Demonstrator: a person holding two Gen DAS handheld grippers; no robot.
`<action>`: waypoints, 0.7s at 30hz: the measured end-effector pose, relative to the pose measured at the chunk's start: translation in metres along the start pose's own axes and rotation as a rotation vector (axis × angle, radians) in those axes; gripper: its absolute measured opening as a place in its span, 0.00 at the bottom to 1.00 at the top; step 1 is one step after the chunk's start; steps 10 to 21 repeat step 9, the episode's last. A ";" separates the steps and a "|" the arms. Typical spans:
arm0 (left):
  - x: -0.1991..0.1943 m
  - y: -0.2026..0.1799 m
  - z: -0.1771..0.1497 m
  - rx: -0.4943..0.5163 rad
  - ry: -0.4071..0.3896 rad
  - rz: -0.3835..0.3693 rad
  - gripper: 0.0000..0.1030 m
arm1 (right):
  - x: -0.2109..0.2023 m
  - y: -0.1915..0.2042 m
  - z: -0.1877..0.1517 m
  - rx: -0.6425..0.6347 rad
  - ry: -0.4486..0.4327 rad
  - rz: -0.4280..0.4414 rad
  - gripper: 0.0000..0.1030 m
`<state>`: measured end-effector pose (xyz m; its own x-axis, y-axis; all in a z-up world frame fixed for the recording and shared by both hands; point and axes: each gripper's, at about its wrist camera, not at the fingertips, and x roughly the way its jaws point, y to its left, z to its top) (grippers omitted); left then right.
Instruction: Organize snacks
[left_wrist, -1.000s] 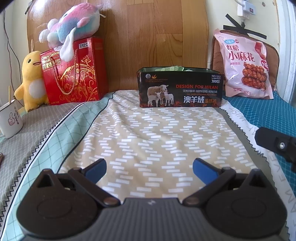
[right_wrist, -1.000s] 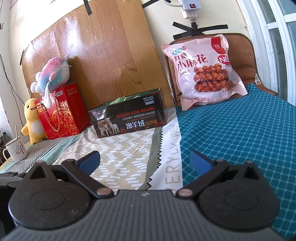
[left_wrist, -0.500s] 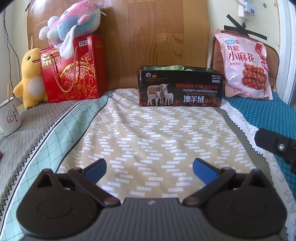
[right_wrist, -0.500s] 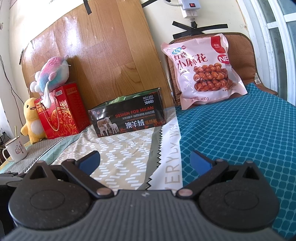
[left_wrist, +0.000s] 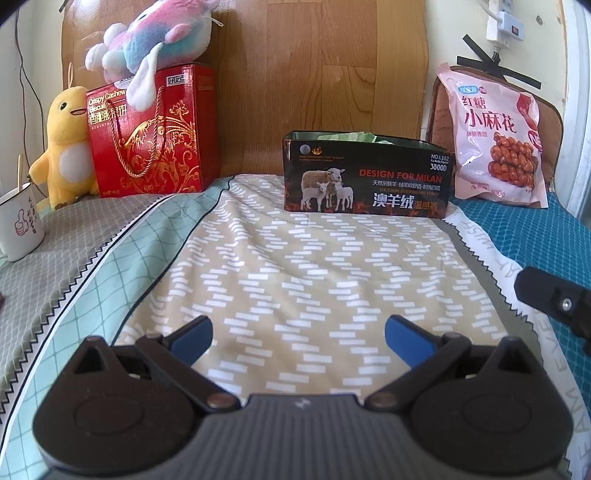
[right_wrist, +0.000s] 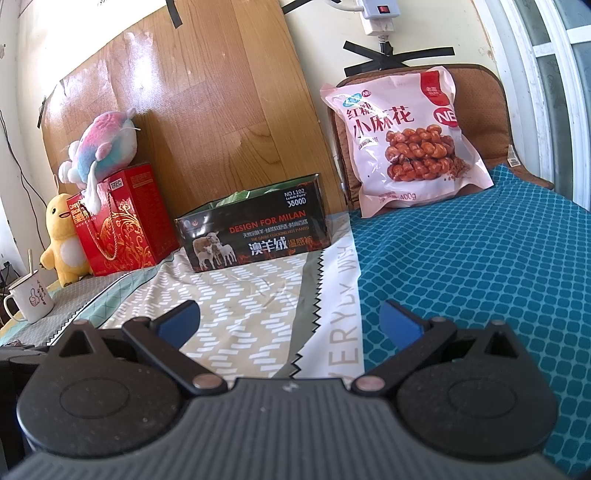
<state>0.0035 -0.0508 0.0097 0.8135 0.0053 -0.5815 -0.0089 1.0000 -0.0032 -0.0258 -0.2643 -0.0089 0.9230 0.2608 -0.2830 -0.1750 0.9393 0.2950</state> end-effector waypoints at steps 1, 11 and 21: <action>0.000 0.000 0.000 -0.001 -0.001 0.001 1.00 | 0.000 0.000 0.000 0.000 0.000 0.000 1.00; -0.001 0.001 0.001 0.002 -0.019 0.012 1.00 | 0.000 0.000 0.000 0.000 0.000 -0.001 1.00; -0.001 0.001 0.001 0.002 -0.019 0.012 1.00 | 0.000 0.000 0.000 0.000 0.000 -0.001 1.00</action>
